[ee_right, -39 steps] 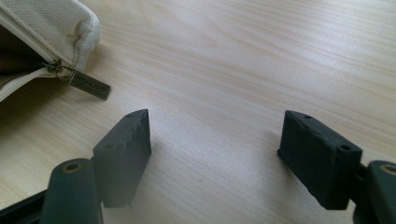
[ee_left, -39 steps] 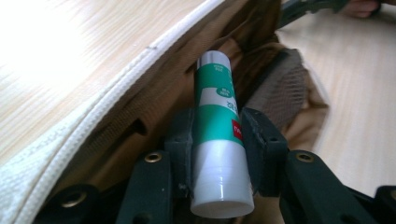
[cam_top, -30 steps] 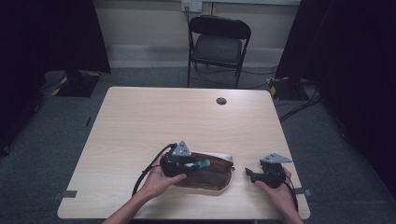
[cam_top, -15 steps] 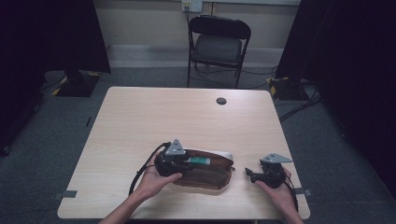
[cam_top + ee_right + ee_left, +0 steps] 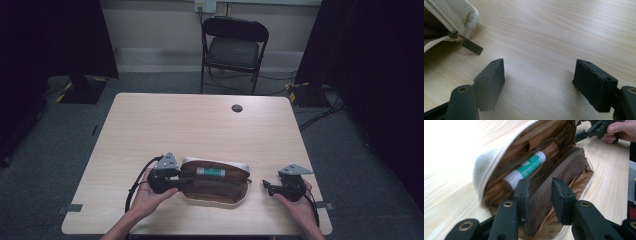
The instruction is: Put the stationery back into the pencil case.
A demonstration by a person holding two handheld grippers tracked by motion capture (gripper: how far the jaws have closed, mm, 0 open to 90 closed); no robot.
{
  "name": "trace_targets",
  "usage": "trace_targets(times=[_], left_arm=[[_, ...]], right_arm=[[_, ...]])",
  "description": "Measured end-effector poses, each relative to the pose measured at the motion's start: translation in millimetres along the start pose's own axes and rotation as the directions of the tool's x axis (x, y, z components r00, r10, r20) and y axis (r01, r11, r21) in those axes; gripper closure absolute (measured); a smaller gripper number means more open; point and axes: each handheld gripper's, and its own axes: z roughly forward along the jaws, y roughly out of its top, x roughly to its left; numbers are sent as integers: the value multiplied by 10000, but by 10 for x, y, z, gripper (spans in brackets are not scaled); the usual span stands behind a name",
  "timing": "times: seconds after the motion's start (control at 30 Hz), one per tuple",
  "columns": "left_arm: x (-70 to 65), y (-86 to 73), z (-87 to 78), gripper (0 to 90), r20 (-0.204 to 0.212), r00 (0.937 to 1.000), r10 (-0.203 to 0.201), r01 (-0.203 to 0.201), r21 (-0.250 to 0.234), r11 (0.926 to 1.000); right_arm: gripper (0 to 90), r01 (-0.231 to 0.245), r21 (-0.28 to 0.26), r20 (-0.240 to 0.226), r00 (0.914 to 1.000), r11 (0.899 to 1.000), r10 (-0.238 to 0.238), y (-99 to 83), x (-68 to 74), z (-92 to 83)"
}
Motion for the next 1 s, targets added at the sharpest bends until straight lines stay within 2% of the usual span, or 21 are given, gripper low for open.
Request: trace_targets(times=[0.1,0.2,0.23,0.27,0.37,0.4,0.47,0.5,0.57,0.6,0.63,0.67,0.7,0.73,0.77,0.8,0.87,0.9,0.93,0.97,1.0], left_arm=[[33,-50,-67,658,-200,9996,-197,195,-109,9998],[61,-121,-141,643,-408,9989,-239,238,-17,9997],[69,-152,-168,643,-406,9984,-404,402,-52,9992],[96,-198,-236,624,-603,9971,-468,466,-55,9989],[135,-239,-306,595,-812,9949,-600,592,-119,9982],[158,-256,-341,527,-993,9929,-656,647,-127,9978],[205,-297,-406,432,-1411,9865,-828,817,-135,9966],[245,-339,-483,395,-1630,9814,-1011,1009,-98,9949],[266,-361,-519,352,-1710,9791,-1104,1091,-167,9939],[311,-405,-595,329,-1998,9729,-1165,1154,-169,9932],[311,-405,-595,315,-1998,9729,-1165,1154,-169,9932],[364,-458,-649,303,-2284,9660,-1215,1219,-122,9925],[394,-486,-676,285,-2395,9627,-1263,1286,-62,9917],[422,-517,-700,276,-2464,9600,-1330,1359,-54,9907],[422,-517,-700,275,-2464,9600,-1330,1359,-54,9907],[447,-551,-722,271,-2544,9565,-1431,1460,-75,9893],[538,-655,-786,259,-2706,9452,-1829,1886,-52,9820],[538,-655,-786,249,-2706,9452,-1829,1886,-52,9820],[608,-738,-826,241,-2981,9346,-1941,2022,-35,9793],[608,-738,-826,241,-2981,9346,-1941,2022,-35,9793],[641,-785,-840,239,-3079,9273,-2130,2209,-96,9753]], right_arm=[[240,8,-2,-1,10000,10000,-8,0,-1,0],[240,0,0,0,10000,10000,0,0,0,0],[240,-1,0,-2,10000,10000,1,0,0,0],[240,-10,3,-2,10000,10000,10,0,0,0],[240,-11,2,-5,10000,10000,11,0,0,0],[240,0,0,-1,10000,10000,0,0,0,0],[239,2,-1,-2,10000,10000,-2,0,0,0],[240,-2,0,-2,10000,10000,2,0,0,0],[240,-3,2,-2,10000,10000,3,0,0,0],[240,5,-3,-4,10000,10000,-5,0,-1,0],[240,5,-3,-4,10000,10000,-5,0,-1,0],[240,-4,1,-2,10000,10000,4,0,0,0],[240,0,-1,-3,10000,10000,0,0,0,0],[240,-3,0,-2,10000,10000,3,0,0,0],[240,-3,0,-2,10000,10000,3,0,0,0],[240,-14,4,-4,10000,10000,14,0,0,0],[239,-11,3,-3,10000,10000,11,0,0,0],[240,7,-3,-2,10000,10000,-7,0,-1,0],[240,-11,4,-5,10000,10000,11,0,0,0],[240,-11,4,-5,10000,10000,11,0,0,0],[240,9,-3,0,10000,10000,-9,0,-1,0]])
